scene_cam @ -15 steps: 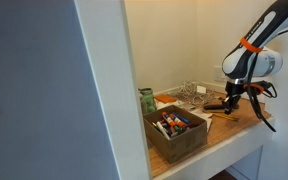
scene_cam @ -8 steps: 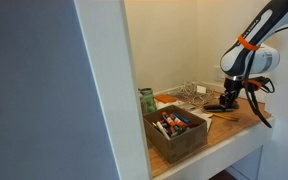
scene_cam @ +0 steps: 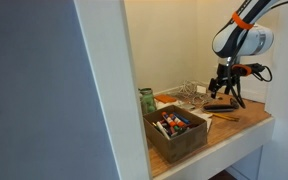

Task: Remove two yellow pencils from the box and place them on the shelf.

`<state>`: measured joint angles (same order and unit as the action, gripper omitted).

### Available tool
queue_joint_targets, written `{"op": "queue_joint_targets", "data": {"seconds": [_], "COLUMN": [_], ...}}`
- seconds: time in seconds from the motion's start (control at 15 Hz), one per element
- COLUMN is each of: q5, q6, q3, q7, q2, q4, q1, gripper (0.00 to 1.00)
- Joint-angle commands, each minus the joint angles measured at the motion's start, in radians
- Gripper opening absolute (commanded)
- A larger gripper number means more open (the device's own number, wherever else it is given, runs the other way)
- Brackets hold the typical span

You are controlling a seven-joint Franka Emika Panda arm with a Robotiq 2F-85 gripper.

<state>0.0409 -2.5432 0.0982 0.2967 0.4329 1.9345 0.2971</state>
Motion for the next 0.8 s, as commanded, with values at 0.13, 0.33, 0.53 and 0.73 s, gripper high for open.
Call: {"op": "queue_joint_targets", "data": {"seconds": [0.13, 0.33, 0.53, 0.73], "q5": [-0.072, -0.225, -0.219, -0.238], "q6": [0.117, 0.161, 0.187, 0.227], "q3": [-0.123, -0.179, -0.166, -0.162], "q7": [-0.254, -0.465, -0.441, -0.466], "q2": [-0.195, -0.251, -0.23, -0.253], "q4": [0.09, 0.098, 0.063, 0.064], "q1": [-0.169, -0.254, -0.251, -0.269], "gripper": [1.0, 1.0, 1.0, 1.0]}}
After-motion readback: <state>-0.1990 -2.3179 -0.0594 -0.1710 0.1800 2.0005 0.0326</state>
